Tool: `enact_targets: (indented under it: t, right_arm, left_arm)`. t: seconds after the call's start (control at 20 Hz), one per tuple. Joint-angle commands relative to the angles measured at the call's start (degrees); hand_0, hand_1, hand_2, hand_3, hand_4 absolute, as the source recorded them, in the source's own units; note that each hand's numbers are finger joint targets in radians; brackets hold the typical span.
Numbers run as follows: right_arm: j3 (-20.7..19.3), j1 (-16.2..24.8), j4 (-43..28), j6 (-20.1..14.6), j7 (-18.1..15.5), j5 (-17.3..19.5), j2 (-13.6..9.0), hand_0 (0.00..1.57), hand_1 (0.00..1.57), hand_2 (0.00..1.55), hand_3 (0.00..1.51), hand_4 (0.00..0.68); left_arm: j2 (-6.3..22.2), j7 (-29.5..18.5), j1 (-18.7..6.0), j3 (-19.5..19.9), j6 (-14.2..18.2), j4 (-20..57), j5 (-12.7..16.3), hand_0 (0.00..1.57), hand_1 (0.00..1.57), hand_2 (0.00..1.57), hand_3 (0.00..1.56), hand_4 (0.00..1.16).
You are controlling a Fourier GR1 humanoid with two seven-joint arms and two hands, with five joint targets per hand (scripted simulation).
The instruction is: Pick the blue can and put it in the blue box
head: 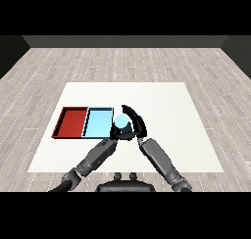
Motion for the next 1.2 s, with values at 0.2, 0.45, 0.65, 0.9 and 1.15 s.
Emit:
enact_targets:
  t: [0.2,0.45,0.65,0.9,1.15]
  right_arm:
    - [-3.29,5.88,-6.73,2.48,-0.64,-0.67,-1.06,0.00,0.00,0.00,0.00,0.000]
    - [-9.40,10.23,-10.19,6.84,-6.94,-5.02,-3.82,0.00,0.00,0.00,0.00,0.000]
    - [-14.90,13.37,-12.80,6.01,-8.08,-9.41,-2.86,0.00,0.00,0.00,0.00,0.000]
    - [-18.46,17.91,-16.26,8.98,-8.26,-13.28,-4.41,0.00,0.00,0.00,0.00,0.000]
    - [-18.57,17.11,-14.83,8.19,-7.39,-12.55,-3.72,0.00,0.00,0.00,0.00,0.000]
  left_arm:
    - [-0.15,-0.18,-1.88,1.21,1.38,2.73,-1.24,1.57,1.57,1.57,1.53,1.14]
    - [3.20,2.47,-0.14,4.15,2.19,-0.80,-4.45,1.57,1.57,1.57,1.53,1.15]
    - [5.87,3.85,-5.07,7.44,2.60,3.12,-5.41,1.57,1.57,1.57,1.53,1.15]
    - [13.02,7.73,-4.25,9.76,3.93,2.27,-7.40,1.57,1.57,1.57,1.53,1.15]
    - [17.00,16.73,-7.91,9.63,7.42,6.34,-11.02,1.57,1.57,1.57,1.51,1.15]
